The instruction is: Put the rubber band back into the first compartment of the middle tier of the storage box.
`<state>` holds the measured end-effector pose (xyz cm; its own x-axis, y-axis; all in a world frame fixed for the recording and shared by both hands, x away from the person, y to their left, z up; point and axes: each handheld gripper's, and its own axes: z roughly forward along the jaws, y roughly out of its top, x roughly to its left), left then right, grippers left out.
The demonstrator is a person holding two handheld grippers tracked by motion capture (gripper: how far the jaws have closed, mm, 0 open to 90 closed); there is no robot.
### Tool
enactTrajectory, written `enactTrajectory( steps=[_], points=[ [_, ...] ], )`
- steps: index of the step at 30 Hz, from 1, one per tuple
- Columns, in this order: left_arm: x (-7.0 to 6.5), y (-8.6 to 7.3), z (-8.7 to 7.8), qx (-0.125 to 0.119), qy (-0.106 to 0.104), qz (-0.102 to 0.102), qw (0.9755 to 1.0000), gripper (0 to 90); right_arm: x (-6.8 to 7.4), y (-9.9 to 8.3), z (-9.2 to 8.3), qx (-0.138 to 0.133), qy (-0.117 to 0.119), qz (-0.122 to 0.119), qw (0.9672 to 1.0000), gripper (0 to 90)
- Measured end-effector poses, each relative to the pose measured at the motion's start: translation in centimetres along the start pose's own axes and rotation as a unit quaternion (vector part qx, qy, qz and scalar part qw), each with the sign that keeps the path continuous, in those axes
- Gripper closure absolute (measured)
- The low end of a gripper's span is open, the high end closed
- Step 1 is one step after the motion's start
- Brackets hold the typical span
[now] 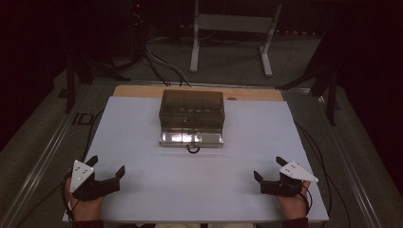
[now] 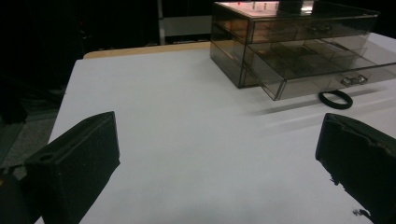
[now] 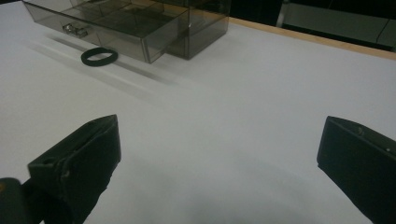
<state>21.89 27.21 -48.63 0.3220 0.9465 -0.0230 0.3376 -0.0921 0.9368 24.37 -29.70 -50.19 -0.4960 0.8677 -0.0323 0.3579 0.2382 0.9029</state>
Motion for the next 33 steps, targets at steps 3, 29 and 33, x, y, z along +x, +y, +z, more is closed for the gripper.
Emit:
enactTrajectory(
  steps=[3,29,33],
  points=[
    [-0.2,0.1,0.2,0.004,-0.002,0.002,1.0000,0.4,0.0,0.0,-0.1,-0.004,-0.002,-0.001,1.0000,0.1],
    [-1.9,2.4,2.8,0.012,-0.028,0.005,0.9995,0.5,-0.2,-0.1,-0.5,-0.018,-0.008,0.014,0.9997,0.0],
    [-2.4,2.7,3.3,0.014,-0.032,0.007,0.9994,0.5,-0.2,-0.1,-0.6,-0.021,-0.010,0.014,0.9996,0.1]
  ],
)
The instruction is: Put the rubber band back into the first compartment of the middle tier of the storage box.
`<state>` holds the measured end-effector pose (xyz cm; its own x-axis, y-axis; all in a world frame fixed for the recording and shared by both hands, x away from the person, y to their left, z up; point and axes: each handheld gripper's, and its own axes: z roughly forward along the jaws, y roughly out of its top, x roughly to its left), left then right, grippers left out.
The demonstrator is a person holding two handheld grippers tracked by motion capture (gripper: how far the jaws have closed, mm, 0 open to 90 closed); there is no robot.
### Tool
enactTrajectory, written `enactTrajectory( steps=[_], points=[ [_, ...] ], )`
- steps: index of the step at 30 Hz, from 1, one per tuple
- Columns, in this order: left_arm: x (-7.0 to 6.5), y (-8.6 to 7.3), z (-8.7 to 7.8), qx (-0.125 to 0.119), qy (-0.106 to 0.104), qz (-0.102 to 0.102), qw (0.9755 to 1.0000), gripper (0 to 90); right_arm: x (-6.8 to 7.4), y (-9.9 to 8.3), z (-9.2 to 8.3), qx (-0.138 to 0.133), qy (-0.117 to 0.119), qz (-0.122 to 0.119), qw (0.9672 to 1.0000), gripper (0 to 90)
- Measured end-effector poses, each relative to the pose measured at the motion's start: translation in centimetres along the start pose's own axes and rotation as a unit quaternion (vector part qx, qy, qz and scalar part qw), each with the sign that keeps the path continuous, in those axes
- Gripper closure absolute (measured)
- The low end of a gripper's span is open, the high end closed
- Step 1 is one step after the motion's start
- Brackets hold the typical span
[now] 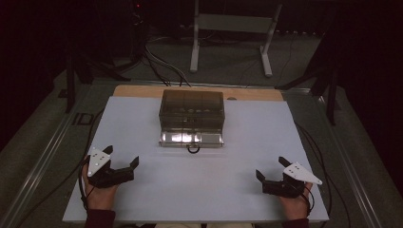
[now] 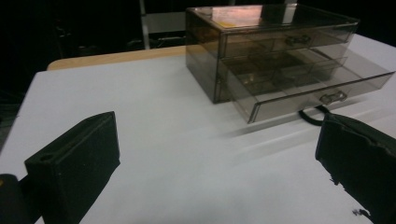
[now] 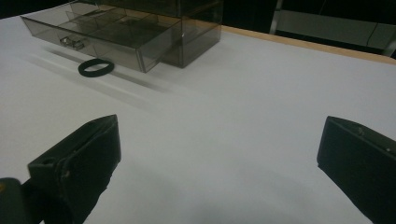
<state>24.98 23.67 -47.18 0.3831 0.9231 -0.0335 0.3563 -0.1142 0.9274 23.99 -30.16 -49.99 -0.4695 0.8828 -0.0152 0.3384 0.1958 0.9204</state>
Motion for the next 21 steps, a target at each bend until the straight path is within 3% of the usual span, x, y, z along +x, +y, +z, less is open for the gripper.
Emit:
enactTrajectory(
  steps=[11,21],
  points=[
    [-1.3,0.8,1.7,0.009,-0.006,-0.002,0.9999,0.5,-0.2,0.0,-0.2,-0.005,-0.005,0.005,1.0000,0.0],
    [-3.1,1.1,3.4,0.015,-0.027,0.006,0.9995,0.4,-0.2,0.0,-0.1,-0.005,-0.004,0.007,1.0000,0.0]
  ],
)
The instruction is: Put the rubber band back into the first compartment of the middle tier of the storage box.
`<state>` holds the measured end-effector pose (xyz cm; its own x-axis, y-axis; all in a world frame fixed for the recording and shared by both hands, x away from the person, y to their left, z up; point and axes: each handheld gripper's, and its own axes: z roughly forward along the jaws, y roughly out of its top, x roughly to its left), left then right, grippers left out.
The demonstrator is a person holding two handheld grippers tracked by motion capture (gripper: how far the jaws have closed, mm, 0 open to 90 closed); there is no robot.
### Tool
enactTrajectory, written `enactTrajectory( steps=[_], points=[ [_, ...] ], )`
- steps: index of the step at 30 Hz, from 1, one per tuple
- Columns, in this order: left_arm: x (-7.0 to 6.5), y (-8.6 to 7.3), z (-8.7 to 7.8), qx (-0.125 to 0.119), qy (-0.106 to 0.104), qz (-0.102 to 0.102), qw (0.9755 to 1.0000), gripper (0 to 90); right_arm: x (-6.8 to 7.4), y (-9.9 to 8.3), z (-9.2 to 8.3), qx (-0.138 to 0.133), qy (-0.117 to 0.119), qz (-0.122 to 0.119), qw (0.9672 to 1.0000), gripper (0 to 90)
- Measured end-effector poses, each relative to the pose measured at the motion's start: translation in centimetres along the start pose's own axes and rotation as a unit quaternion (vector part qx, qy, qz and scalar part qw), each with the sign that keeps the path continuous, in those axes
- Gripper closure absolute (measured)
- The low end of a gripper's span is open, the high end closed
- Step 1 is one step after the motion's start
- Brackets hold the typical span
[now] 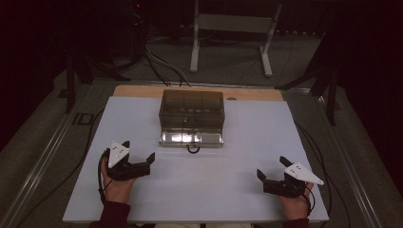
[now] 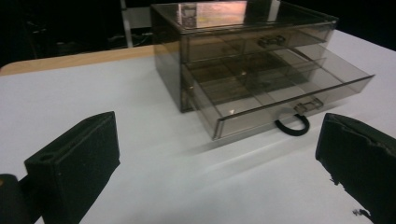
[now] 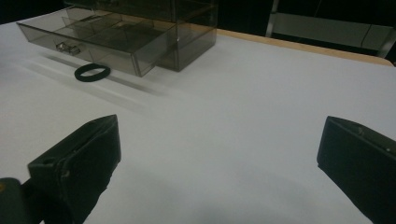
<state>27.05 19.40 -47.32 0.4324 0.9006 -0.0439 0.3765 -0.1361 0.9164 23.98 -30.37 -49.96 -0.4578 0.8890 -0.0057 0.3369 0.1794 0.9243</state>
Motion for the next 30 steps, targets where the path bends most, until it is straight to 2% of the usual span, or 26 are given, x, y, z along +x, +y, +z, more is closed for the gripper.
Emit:
enactTrajectory(
  steps=[12,30],
  points=[
    [-1.8,-0.3,1.5,0.021,-0.014,0.010,0.9996,0.5,0.0,0.0,-0.1,-0.004,0.000,0.002,1.0000,0.0],
    [-4.3,-0.7,3.5,0.048,-0.042,0.023,0.9977,0.5,0.1,0.1,-0.2,-0.008,0.002,-0.002,1.0000,0.0]
  ],
)
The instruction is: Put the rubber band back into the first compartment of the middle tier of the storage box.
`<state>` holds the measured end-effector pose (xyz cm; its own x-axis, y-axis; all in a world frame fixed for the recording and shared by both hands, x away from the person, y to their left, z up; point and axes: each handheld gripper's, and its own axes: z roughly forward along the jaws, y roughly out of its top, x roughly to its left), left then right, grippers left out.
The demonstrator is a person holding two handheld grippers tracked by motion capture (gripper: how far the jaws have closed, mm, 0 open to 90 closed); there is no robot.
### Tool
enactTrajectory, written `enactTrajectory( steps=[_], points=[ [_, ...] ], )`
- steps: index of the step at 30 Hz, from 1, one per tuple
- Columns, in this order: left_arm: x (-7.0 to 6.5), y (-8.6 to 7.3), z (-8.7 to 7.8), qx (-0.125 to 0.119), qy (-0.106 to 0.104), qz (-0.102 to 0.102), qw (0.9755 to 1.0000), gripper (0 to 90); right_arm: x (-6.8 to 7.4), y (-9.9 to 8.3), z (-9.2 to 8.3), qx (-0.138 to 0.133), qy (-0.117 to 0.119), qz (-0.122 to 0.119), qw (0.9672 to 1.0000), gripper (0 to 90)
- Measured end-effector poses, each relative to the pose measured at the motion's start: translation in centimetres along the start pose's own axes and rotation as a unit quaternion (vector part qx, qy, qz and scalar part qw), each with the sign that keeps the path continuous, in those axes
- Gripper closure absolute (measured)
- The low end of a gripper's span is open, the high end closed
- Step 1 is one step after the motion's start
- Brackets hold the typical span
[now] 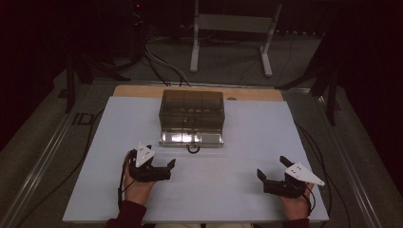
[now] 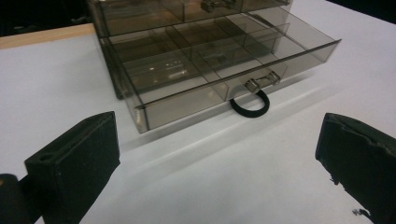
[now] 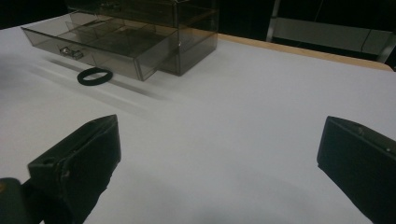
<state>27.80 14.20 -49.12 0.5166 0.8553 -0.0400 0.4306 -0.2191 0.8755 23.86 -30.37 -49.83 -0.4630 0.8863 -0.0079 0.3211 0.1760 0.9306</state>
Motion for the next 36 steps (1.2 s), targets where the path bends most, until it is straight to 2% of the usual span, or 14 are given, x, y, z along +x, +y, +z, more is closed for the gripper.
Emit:
enactTrajectory(
  steps=[9,17,27,36],
  points=[
    [-0.9,0.1,1.2,0.010,-0.010,0.003,0.9999,0.5,0.0,0.0,0.0,0.000,0.000,0.000,1.0000,0.1],
    [-1.4,0.4,1.9,0.012,-0.020,-0.008,0.9997,1.4,0.0,0.0,0.0,-0.001,0.000,-0.001,1.0000,0.1],
    [-2.0,0.4,2.9,0.028,-0.024,-0.011,0.9992,7.4,0.1,0.0,0.0,-0.003,-0.001,-0.001,1.0000,0.0],
    [-2.8,0.5,4.0,0.047,-0.024,-0.001,0.9986,10.8,0.1,0.0,0.0,-0.002,-0.001,-0.001,1.0000,0.1]
  ],
)
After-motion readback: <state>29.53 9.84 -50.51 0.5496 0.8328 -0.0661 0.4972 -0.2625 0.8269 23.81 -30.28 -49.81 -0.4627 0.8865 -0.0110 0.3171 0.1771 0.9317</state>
